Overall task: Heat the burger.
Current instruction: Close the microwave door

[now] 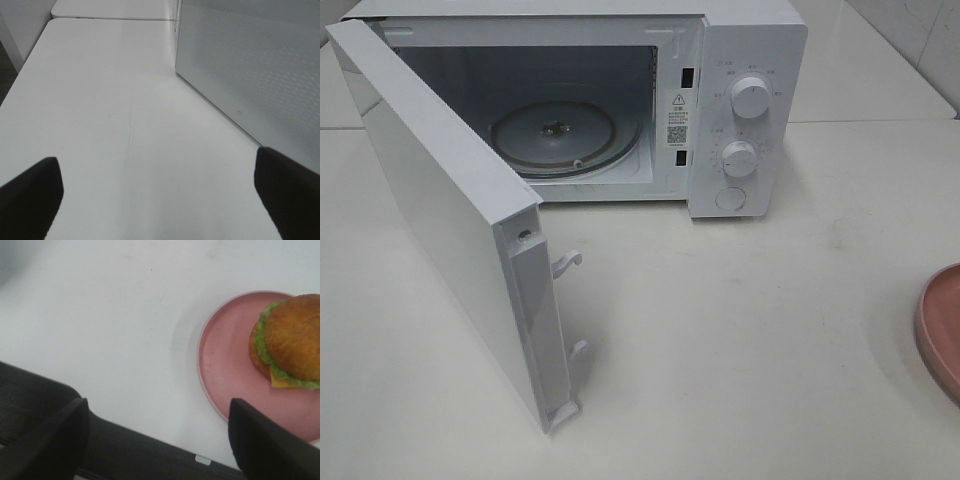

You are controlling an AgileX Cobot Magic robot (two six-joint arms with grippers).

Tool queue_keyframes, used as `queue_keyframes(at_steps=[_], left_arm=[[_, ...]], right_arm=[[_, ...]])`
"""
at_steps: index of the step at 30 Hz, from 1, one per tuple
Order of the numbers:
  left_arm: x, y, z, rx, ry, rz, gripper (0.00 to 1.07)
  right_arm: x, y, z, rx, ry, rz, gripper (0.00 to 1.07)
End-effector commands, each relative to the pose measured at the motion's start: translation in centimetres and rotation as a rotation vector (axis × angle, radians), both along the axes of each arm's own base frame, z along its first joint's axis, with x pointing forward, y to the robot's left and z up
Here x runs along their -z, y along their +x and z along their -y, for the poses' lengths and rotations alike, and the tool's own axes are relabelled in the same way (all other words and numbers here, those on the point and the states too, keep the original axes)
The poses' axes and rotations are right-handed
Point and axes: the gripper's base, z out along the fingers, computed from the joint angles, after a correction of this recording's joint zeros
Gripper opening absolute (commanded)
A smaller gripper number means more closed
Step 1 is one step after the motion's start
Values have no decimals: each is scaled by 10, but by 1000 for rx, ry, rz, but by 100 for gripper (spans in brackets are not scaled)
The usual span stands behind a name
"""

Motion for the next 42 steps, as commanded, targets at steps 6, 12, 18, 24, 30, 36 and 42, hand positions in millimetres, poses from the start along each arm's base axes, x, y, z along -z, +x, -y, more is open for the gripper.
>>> queue_keyframes(at_steps=[6,12,18,24,30,36,42], left_arm=[[0,-2,0,-5,4,28,95],[0,-2,0,-5,4,28,95],[0,-2,0,-5,4,28,95],[0,-2,0,-5,5,27,95],[0,-2,0,-5,5,27,95],[0,-2,0,-5,5,27,95],[0,-2,0,-5,5,27,95]], right_arm=[[2,-21,4,81,81,153,74],[5,-30,4,145,117,236,74],[5,-42,6,225,125,322,74],[5,-42,5,244,123,321,74],[5,-42,5,243,123,322,74],[5,-42,5,243,123,322,72],[5,-42,5,243,123,322,72]])
